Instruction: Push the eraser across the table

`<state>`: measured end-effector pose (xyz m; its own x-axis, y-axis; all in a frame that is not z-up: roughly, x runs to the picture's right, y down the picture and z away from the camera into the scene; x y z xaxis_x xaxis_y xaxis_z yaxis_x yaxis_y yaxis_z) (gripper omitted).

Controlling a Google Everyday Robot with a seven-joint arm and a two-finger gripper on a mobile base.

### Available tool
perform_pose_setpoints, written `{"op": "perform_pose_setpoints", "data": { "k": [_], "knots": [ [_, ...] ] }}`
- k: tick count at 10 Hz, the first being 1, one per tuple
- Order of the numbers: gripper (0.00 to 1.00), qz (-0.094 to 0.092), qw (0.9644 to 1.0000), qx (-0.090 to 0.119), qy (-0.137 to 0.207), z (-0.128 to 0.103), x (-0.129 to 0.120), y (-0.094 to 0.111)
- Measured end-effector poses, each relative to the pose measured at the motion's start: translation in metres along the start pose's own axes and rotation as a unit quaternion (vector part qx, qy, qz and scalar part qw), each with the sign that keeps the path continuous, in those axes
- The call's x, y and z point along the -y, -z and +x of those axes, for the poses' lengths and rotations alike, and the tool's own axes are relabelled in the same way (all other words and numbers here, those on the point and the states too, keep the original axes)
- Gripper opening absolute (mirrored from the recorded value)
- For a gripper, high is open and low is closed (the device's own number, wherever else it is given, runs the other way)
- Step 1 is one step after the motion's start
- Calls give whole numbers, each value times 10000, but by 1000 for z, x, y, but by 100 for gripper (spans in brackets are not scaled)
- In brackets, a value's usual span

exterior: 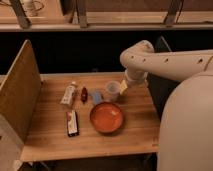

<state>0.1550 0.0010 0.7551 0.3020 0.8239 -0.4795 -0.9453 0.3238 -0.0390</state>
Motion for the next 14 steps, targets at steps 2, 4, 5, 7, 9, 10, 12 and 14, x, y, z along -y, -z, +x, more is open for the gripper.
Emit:
{"op": "perform_pose_setpoints", "data": {
  "k": [2,4,5,7,9,10,12,14],
  "knots": [
    [80,0,10000,0,0,0,0,0],
    [80,0,10000,0,0,0,0,0],
    [80,0,10000,0,0,0,0,0],
    [80,0,10000,0,0,0,0,0],
    [80,0,10000,-3,1,0,0,0],
    [80,0,10000,-2,1,0,0,0],
    [80,0,10000,-3,1,0,0,0],
    [78,0,10000,-2,1,0,0,0]
  ]
}}
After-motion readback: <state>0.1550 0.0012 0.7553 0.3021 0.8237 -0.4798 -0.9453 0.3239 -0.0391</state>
